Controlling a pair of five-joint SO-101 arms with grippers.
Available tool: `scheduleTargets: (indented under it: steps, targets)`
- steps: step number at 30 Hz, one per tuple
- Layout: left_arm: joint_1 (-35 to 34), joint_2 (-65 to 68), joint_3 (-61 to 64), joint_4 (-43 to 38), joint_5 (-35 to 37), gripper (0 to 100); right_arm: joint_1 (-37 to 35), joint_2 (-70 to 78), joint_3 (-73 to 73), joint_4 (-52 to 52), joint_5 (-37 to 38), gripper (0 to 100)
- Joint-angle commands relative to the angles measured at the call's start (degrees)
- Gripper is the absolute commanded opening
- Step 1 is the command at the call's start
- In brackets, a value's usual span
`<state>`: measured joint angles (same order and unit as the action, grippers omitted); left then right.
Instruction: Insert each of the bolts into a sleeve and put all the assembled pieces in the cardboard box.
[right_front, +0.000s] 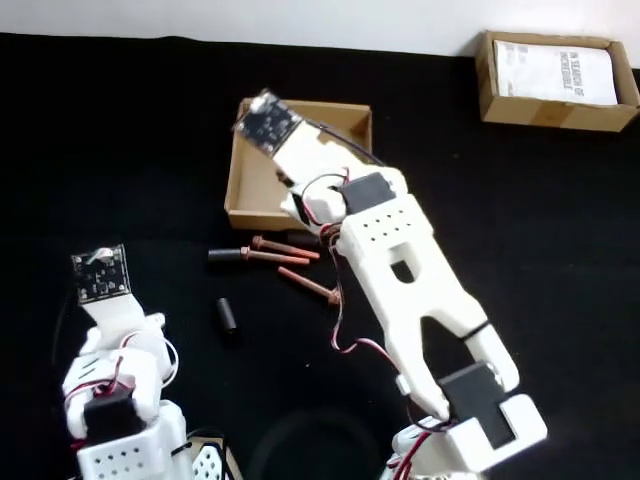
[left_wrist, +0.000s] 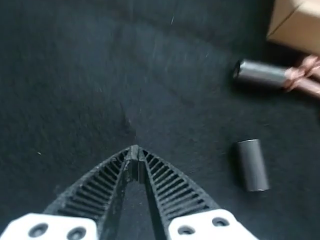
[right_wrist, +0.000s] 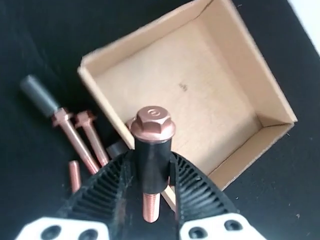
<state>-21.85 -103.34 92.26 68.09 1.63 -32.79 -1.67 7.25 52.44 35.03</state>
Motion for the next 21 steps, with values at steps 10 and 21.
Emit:
scheduleTargets:
  steps: [10,21]
  targets:
    - [-2.77,-0.57,4.88,-8.35,-0.09,3,-0.40,10.77,-4.35,-8.13,19.25,0.6]
    - [-2.77,-0.75,4.88,-8.35,-0.09,3,0.31,23.87,-18.86,-19.47,33.05,0.6]
